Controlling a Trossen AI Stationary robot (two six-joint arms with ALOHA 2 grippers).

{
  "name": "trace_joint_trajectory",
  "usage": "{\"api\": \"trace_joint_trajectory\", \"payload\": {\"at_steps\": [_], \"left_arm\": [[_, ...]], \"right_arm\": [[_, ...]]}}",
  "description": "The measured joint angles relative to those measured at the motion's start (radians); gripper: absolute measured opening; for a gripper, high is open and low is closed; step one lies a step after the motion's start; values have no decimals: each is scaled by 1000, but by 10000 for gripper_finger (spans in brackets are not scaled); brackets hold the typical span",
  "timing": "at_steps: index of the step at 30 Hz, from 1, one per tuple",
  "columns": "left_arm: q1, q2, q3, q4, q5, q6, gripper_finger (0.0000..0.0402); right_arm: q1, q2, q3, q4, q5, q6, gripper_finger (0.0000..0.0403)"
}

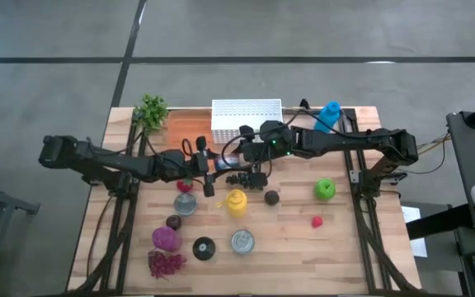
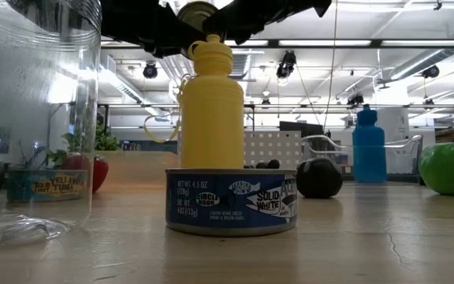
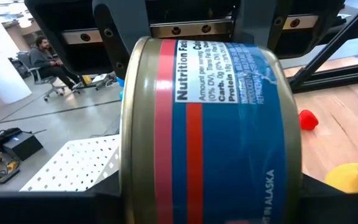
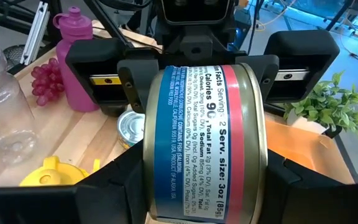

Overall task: Pick & Place Food Item
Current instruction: Put the blue-pink tuna can into the orange bin

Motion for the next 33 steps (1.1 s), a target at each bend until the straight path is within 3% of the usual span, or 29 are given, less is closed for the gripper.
{"api": "trace_joint_trajectory", "payload": {"at_steps": [17,33], "left_arm": [[1,-2,0,-7,-29,17,181],[1,-2,0,-15,-15,10,181]], "right_arm": [[-3,0,0,1,23,38,233],[26,0,0,4,19,-34,299]]}}
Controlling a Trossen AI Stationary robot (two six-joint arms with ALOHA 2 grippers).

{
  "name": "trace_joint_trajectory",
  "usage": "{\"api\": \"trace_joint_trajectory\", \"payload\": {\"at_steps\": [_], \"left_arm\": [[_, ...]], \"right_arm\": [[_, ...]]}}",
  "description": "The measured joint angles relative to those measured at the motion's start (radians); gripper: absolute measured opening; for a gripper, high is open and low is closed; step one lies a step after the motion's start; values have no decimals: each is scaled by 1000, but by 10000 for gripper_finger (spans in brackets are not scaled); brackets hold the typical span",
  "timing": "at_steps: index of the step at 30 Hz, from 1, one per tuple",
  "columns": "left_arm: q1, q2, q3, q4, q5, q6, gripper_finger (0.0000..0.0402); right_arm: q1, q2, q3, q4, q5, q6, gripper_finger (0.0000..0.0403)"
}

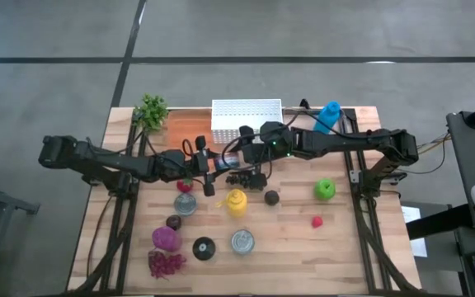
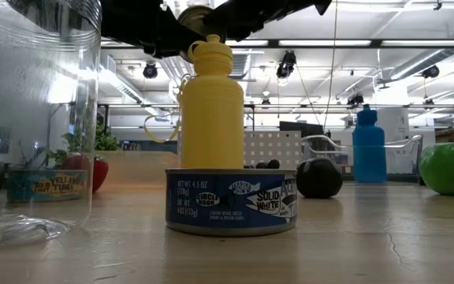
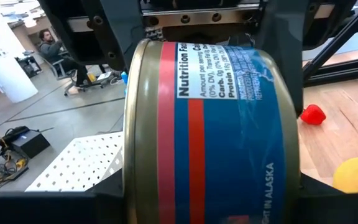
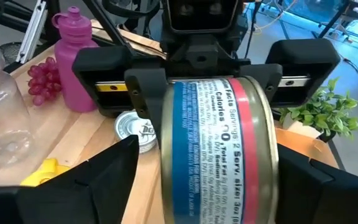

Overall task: Pick & Place Food Item
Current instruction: Put the blue-pink tuna can into the orange bin

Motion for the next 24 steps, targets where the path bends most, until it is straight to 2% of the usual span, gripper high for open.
{"api": "trace_joint_trajectory", "payload": {"at_steps": [12,24], "left_arm": [[-1,0,0,-5,0,0,181],[-1,-2,0,-11,0,0,181]], "right_arm": [[0,0,0,0,1,-4,365],[0,-55,0,-3,16,-4,370]]}}
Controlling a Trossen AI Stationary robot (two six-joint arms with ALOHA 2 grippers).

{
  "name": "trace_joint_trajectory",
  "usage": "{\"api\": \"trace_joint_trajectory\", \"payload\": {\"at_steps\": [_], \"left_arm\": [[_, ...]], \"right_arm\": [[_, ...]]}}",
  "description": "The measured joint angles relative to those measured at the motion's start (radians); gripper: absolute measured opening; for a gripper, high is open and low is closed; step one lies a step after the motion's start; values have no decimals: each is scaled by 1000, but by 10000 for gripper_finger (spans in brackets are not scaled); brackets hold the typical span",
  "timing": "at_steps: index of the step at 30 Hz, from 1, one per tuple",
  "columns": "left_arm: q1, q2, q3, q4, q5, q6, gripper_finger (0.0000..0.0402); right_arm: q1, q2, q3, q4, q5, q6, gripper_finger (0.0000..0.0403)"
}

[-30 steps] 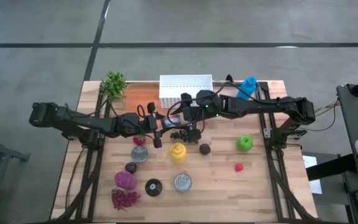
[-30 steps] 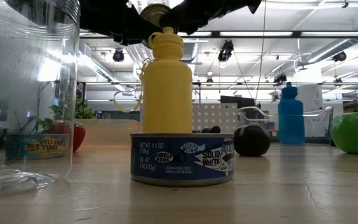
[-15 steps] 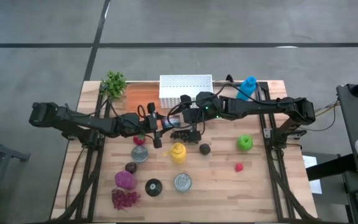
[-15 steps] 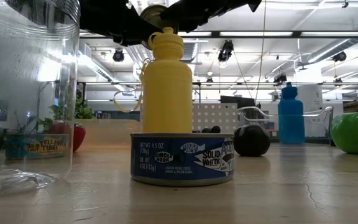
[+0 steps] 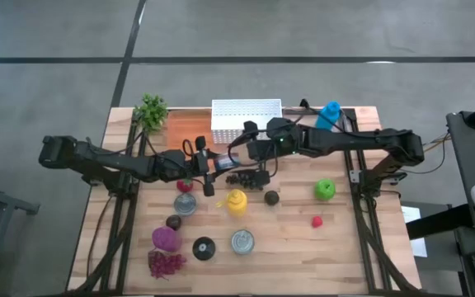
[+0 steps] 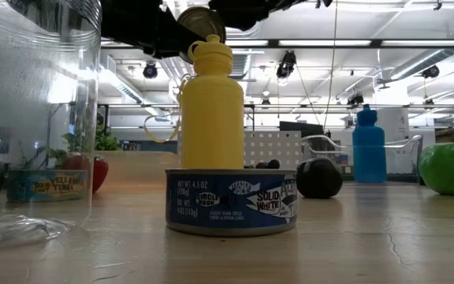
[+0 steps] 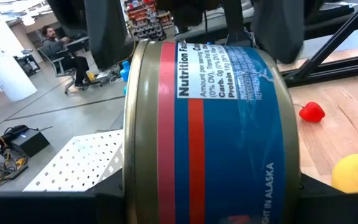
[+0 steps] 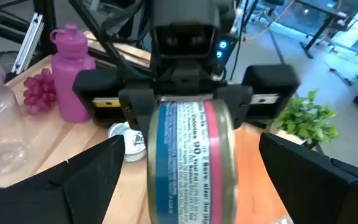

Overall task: Pick & Place Food Item
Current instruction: Put the blue-pink tuna can into the orange bin

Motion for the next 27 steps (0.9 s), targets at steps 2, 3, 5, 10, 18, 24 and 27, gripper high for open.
{"api": "trace_joint_trajectory", "payload": {"at_steps": [2,3,5,10,18,24,27], "left_arm": [[0,-5,0,-3,0,0,181],[0,-6,0,-2,0,0,181],[0,-6,0,-2,0,0,181],[0,-19,0,-19,0,-12,181],[3,-162,2,-239,-106,-110,181],[15,-312,2,-470,-210,-263,181],[30,-370,16,-603,-249,-366,181]], "right_arm": [[0,-11,0,-5,23,0,370],[0,-18,0,-5,36,0,370],[0,-31,0,-7,43,0,370],[0,-75,0,-21,42,-13,370],[7,-172,0,-145,39,-30,370],[12,-227,-1,-193,36,6,370],[12,-240,-1,-199,37,4,370]]}}
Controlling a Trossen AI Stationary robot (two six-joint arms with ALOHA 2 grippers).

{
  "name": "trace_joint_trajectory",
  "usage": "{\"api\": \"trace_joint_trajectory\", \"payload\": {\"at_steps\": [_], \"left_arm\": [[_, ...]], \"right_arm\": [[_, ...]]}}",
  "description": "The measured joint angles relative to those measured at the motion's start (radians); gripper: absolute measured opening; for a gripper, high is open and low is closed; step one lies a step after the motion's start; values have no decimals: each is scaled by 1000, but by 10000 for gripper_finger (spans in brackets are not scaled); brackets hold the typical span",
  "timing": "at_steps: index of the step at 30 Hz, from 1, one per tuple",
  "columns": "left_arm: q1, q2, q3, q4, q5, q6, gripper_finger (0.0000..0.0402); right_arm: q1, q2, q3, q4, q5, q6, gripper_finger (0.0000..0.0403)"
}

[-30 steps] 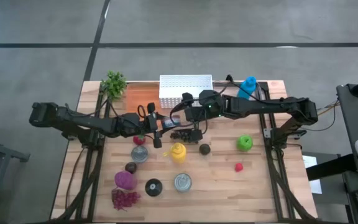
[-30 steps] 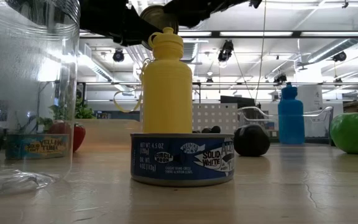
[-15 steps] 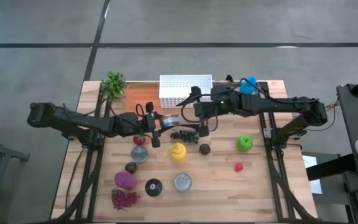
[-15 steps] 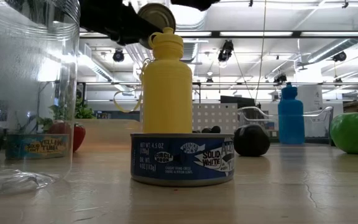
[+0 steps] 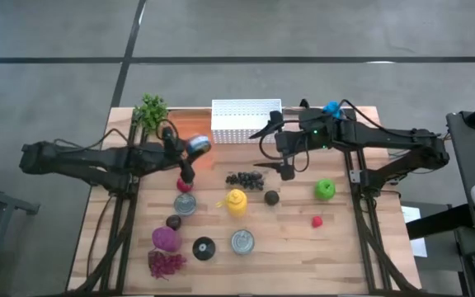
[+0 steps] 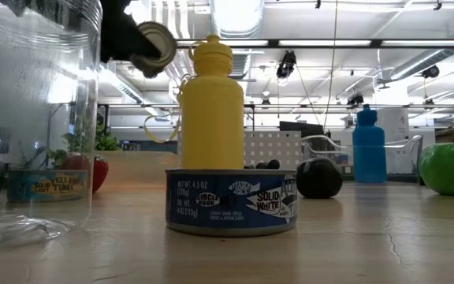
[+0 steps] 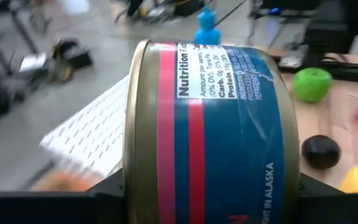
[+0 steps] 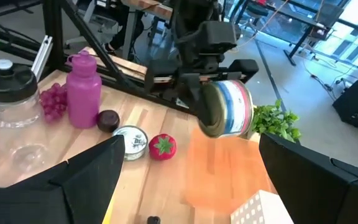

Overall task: Pick & Place Food Item
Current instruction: Put the blue-pink tuna can into the orange bin

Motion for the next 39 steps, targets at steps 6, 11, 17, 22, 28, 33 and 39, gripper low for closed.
{"api": "trace_joint_trajectory", "payload": {"at_steps": [6,11,17,22,28,33,39], "left_arm": [[60,-31,45,-227,-17,-203,181],[132,10,66,-276,-19,-264,181],[248,108,102,-309,-14,-315,181],[332,219,155,-361,-3,-374,181],[406,351,216,-418,46,-412,181],[466,418,228,-438,92,-437,181],[543,444,227,-459,119,-459,181]], "right_arm": [[0,-16,-1,-5,0,-2,370],[-1,-9,-1,-4,2,-4,370],[-1,13,-1,-4,2,-4,370],[-1,13,-1,-19,1,-4,370],[0,12,-1,-26,1,-4,370],[0,13,-1,-31,1,-4,370],[0,13,-1,-44,0,-4,370]]}}
